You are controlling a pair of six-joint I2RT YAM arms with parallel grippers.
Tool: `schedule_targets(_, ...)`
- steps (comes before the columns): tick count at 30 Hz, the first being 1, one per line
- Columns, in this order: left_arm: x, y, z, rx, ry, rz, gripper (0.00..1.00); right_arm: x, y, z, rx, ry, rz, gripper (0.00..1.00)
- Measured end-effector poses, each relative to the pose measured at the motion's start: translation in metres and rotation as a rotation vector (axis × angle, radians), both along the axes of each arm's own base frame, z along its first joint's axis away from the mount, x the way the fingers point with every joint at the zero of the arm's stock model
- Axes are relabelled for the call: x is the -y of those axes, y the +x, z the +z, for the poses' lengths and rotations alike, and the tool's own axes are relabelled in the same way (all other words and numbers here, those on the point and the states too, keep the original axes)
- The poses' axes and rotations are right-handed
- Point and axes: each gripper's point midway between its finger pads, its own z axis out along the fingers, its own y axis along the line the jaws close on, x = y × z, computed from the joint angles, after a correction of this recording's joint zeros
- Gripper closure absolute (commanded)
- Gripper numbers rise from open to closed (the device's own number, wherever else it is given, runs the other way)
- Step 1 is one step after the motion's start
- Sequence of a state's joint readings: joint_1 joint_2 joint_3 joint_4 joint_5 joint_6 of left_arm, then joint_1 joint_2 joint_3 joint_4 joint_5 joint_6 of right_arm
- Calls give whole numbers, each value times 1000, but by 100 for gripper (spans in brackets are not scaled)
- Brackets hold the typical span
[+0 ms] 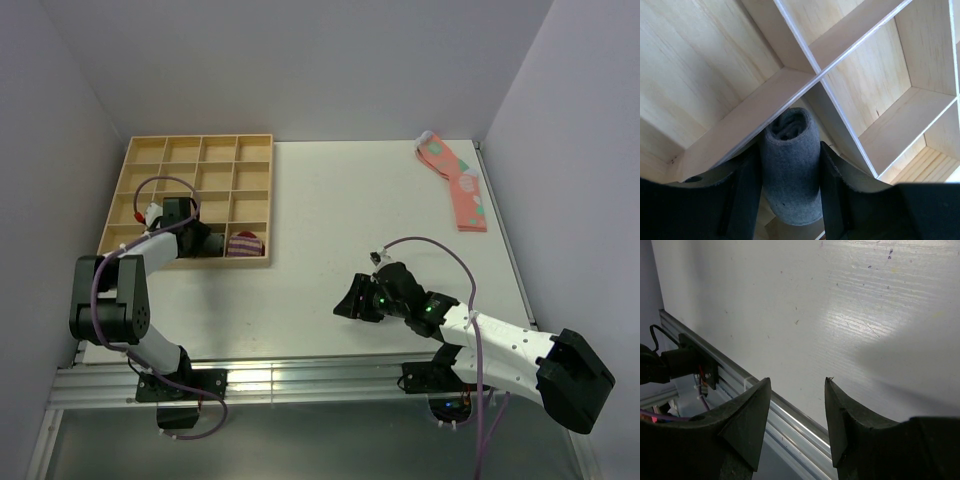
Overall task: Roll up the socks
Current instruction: Place the sock in the storage box.
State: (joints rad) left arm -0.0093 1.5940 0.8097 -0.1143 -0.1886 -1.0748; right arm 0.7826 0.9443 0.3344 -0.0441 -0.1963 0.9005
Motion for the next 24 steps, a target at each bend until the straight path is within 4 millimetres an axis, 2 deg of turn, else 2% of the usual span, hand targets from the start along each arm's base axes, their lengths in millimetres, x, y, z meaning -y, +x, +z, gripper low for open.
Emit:
schedule_targets(2, -2, -2, 0, -7, 9, 6, 48, 0, 0, 0, -1, 0, 1, 46)
schedule_targets(3, -4, -3, -1, -14, 17, 12, 42, 0, 0, 0, -1, 1, 2, 46)
schedule_targets(5, -8, -4, 1, -20, 34, 19, 38, 0, -1, 0, -3, 1, 3, 46)
schedule_targets(8, -12, -7, 1, -32, 52, 27, 36, 0, -1, 0, -4, 1, 3, 46)
schedule_targets(10, -14, -8, 1, -37, 59, 32, 32, 0, -1, 0, -6, 3, 3, 46)
schedule_targets(24, -16, -16, 10, -91, 91, 7, 32, -4, 1, 3, 8, 27, 4, 46)
